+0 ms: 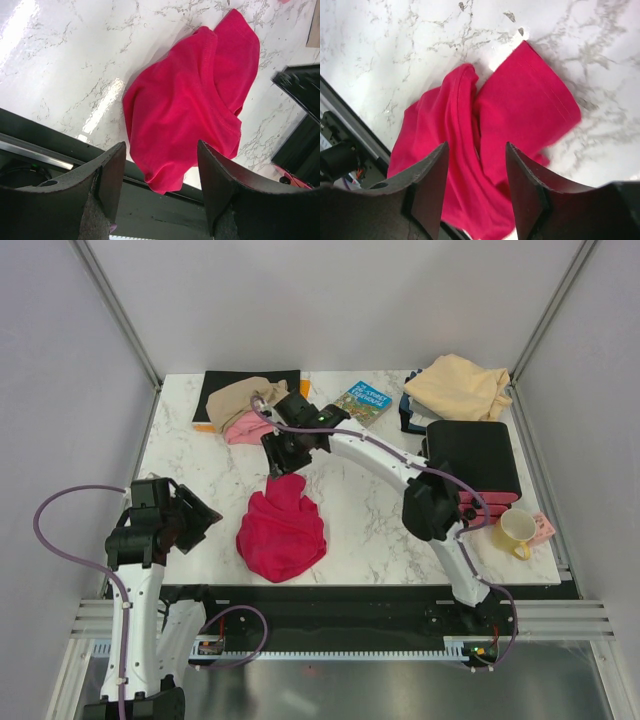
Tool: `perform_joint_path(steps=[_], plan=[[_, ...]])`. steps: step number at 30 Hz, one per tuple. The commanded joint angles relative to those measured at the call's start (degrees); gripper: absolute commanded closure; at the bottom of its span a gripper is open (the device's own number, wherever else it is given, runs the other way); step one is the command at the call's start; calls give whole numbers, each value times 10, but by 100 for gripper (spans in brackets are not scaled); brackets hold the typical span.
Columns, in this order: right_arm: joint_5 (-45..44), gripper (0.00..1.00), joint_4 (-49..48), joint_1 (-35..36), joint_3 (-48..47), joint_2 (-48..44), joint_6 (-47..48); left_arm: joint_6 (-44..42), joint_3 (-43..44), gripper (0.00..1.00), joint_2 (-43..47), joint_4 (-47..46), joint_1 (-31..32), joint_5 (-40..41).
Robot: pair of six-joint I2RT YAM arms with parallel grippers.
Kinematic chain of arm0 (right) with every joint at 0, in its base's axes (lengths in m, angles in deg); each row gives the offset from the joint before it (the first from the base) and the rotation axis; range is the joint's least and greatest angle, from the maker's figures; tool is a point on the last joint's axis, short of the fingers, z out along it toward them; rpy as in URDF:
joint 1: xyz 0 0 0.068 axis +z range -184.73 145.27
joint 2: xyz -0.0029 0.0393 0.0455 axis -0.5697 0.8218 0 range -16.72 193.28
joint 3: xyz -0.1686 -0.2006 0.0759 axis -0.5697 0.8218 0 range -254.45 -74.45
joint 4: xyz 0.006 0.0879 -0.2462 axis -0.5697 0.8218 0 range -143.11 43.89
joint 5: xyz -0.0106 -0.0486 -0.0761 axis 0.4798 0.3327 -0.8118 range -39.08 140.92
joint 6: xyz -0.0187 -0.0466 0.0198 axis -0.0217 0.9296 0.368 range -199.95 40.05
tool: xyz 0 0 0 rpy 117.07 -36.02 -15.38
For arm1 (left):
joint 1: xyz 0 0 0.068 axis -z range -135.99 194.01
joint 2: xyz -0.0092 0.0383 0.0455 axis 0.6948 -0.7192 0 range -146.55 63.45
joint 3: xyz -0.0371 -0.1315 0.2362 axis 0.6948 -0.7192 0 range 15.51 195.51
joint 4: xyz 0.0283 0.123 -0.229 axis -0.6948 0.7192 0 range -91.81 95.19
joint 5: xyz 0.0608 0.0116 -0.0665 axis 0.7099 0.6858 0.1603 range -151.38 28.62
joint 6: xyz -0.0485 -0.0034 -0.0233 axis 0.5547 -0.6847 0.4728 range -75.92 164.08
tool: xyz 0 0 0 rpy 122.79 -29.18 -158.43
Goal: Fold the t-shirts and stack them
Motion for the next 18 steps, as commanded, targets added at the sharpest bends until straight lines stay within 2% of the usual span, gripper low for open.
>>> perform_joint_path(steps=[1, 5, 9, 18], plan=[[27, 42, 3, 23, -90, 78, -24, 1, 8, 34, -6, 11, -1, -7], [12, 40, -39, 24, -67, 86, -32, -10, 16, 34, -10, 9, -1, -12], [49, 35, -74, 26, -30, 86, -34, -12, 13, 34, -9, 8, -1, -14], [68, 34, -96, 29, -37, 124, -47, -15, 9, 34, -21, -1, -1, -12]])
